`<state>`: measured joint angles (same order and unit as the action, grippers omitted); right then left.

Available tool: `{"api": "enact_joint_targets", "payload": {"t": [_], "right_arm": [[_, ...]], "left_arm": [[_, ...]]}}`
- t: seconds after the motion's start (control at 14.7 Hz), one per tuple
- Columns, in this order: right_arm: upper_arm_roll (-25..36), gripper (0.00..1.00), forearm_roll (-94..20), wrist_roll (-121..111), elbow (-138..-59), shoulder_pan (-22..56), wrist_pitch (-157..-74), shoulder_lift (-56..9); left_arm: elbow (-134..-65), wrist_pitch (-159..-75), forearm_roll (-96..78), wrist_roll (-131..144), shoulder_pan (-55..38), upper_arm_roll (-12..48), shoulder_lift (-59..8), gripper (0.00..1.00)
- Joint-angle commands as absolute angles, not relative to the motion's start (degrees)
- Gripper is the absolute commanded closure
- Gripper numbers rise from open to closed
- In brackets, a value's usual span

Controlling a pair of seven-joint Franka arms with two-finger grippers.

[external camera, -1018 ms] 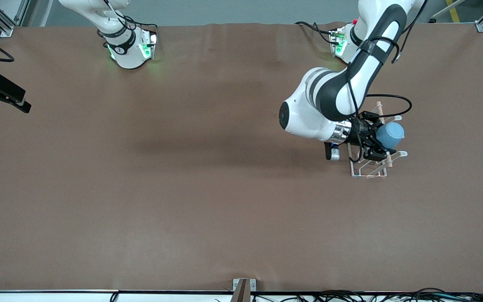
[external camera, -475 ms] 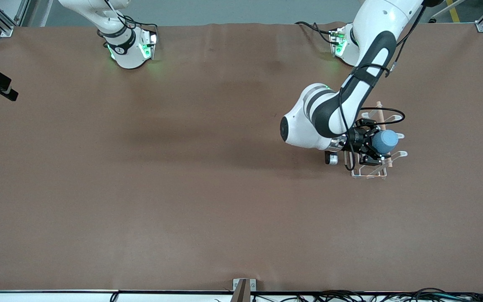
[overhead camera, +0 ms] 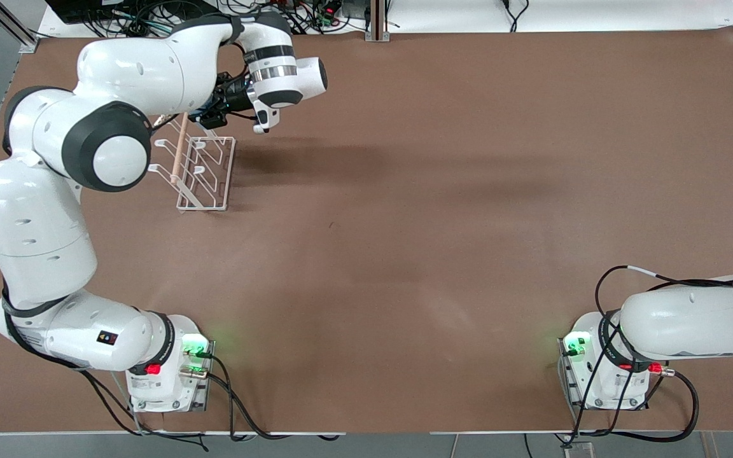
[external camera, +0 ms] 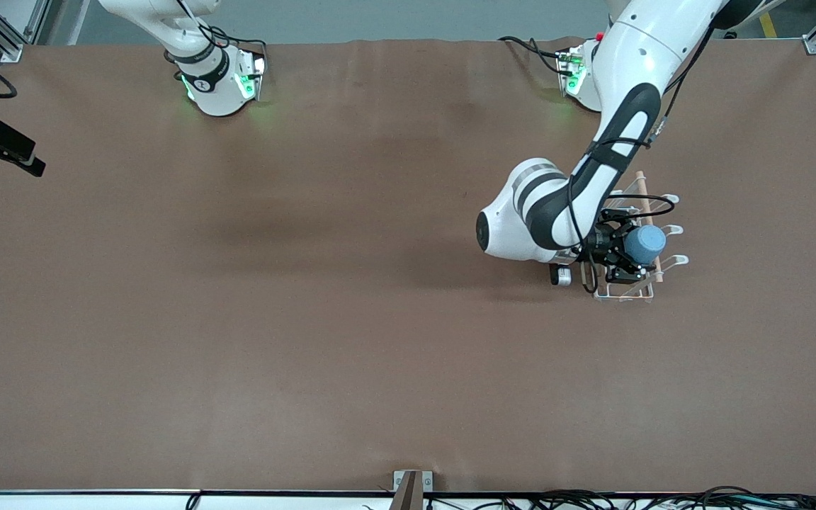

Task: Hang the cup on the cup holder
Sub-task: 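Move the cup with the left gripper onto a wire hook of the holder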

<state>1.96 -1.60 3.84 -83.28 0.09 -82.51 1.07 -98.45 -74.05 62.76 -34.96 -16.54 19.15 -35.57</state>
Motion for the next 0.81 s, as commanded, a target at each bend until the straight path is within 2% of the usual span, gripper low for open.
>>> {"api": "enact_joint_targets", "payload": {"t": [0.0, 0.07, 0.14, 0.2, 0.61, 0.75], "right_arm": [[2.4, 0.0, -0.2, 3.8, -87.5, 0.5, -84.2, 4.4], [2.3, 0.0, 0.3, 3.7, -87.4, 0.5, -84.1, 4.3], [2.3, 0.0, 0.4, 3.7, -87.0, 0.4, -84.1, 4.1], [2.4, 0.0, 0.4, 3.7, -86.8, 0.4, -84.1, 4.0], [2.4, 0.0, 0.0, 3.3, -86.7, 0.4, -84.1, 4.0], [2.4, 0.0, 0.1, 1.2, -86.7, 0.4, -84.0, 4.0]], "left_arm": [[-99.5, -75.7, 64.1, -34.7, -16.1, 19.6, -35.2, 0.5], [-99.4, -75.8, 64.1, -34.6, -16.1, 19.6, -35.4, 0.43], [-99.3, -76.2, 64.1, -34.5, -16.4, 19.6, -35.5, 0.18], [-99.2, -76.2, 64.2, -34.5, -16.5, 19.6, -35.6, 0.0], [-97.2, -76.2, 63.8, -34.3, -16.0, 20.0, -34.7, 0.0], [-93.9, -75.9, 60.7, -34.0, -16.2, 20.0, -34.2, 0.0]]}}
